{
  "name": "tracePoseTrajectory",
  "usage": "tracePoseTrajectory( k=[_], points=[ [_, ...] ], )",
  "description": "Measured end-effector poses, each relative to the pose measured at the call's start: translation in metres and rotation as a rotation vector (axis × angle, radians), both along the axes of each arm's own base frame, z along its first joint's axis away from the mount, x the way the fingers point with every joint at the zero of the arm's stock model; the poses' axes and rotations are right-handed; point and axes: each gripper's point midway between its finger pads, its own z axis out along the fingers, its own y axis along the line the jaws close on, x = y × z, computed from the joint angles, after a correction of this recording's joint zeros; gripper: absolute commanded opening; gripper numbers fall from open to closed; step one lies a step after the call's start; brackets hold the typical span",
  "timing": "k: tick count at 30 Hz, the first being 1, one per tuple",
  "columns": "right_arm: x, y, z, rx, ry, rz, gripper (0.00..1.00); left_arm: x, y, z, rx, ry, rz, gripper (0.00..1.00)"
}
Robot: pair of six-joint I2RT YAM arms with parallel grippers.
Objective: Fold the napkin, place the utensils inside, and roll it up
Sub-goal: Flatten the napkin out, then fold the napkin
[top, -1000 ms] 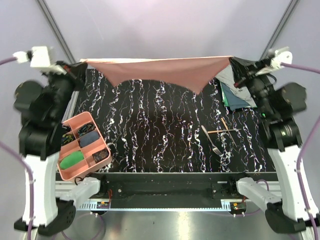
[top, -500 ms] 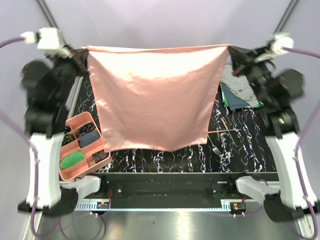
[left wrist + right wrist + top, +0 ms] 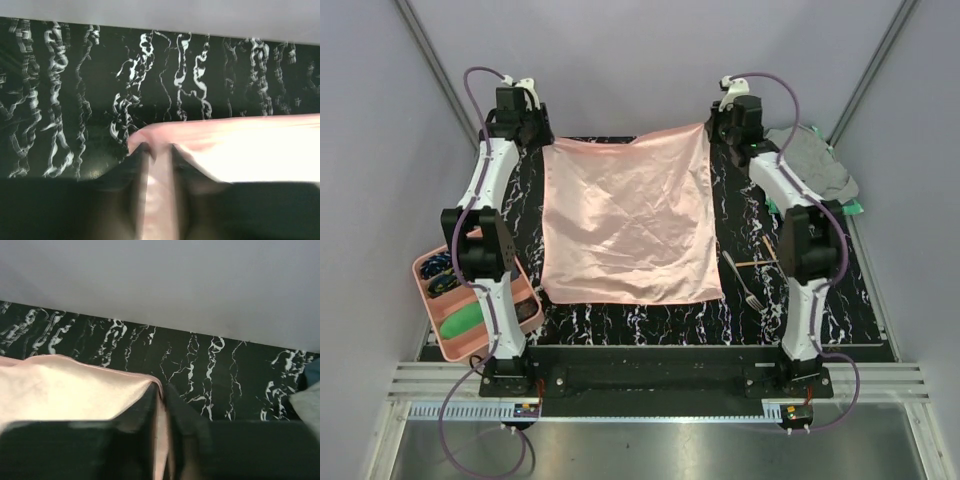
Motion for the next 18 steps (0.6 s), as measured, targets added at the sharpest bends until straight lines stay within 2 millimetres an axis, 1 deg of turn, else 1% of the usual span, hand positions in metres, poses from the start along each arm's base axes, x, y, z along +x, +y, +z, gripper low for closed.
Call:
tracePoseTrajectory(
  k=[1, 3, 4, 6, 8, 10, 12, 13, 15, 16, 18],
  points=[
    [0.014, 0.003, -0.015, -0.004, 0.014, 0.003, 0.71, 0.010, -0.001, -0.012, -0.011, 0.014, -0.002, 0.83],
    [0.037, 0.008, -0.040, -0.009, 0.034, 0.010, 0.82, 0.025, 0.000, -0.029, -0.021, 0.031, 0.000, 0.92],
    [0.047, 0.011, -0.046, -0.012, 0.035, 0.021, 0.84, 0.029, 0.001, -0.034, -0.025, 0.036, 0.002, 0.96],
    [0.057, 0.015, -0.058, -0.015, 0.052, 0.034, 0.88, 0.030, 0.003, -0.037, -0.027, 0.044, 0.003, 0.99],
    [0.054, 0.019, -0.065, -0.011, 0.086, 0.058, 0.89, 0.030, 0.004, -0.031, -0.032, 0.036, 0.004, 0.99],
    [0.049, 0.022, -0.061, 0.001, 0.095, 0.080, 0.89, 0.029, 0.005, -0.021, -0.033, 0.016, 0.004, 0.99],
    [0.040, 0.024, -0.055, 0.015, 0.105, 0.097, 0.90, 0.025, 0.004, -0.007, -0.035, -0.006, 0.001, 0.99],
    [0.030, 0.023, -0.053, 0.023, 0.121, 0.099, 0.89, 0.021, 0.004, 0.002, -0.037, -0.017, 0.001, 0.99],
    [0.002, 0.020, -0.046, 0.046, 0.160, 0.098, 0.89, 0.006, 0.003, 0.020, -0.043, -0.038, 0.002, 0.99],
    [-0.014, 0.018, -0.042, 0.063, 0.179, 0.097, 0.89, -0.004, 0.003, 0.030, -0.047, -0.045, 0.004, 0.99],
    [-0.050, 0.014, -0.027, 0.107, 0.206, 0.089, 0.88, -0.025, 0.002, 0.048, -0.056, -0.069, 0.011, 0.99]
  ],
)
